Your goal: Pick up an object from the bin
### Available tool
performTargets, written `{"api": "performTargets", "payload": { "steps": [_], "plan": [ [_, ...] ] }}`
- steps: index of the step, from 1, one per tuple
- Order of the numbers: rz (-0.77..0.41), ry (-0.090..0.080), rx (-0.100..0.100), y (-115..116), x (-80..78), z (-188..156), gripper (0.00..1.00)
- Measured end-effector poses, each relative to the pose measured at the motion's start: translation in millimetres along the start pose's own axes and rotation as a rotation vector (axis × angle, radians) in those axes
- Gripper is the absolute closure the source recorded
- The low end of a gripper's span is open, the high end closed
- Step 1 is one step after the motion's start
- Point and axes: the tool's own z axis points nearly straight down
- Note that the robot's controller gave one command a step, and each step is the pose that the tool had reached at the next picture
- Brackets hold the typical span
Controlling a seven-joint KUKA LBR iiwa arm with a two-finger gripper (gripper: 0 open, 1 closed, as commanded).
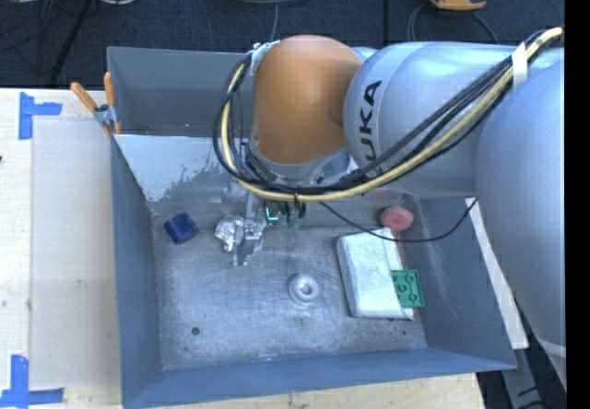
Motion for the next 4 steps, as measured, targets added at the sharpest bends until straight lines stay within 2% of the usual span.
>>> {"api": "performTargets", "payload": {
  "steps": [1,4],
  "plan": [
    [-0.035,-0.011,-0.006,-63.4,-26.7,114.4,0.00],
    [-0.028,-0.009,-0.002,-61.3,-28.2,110.9,0.00]
  ]
}}
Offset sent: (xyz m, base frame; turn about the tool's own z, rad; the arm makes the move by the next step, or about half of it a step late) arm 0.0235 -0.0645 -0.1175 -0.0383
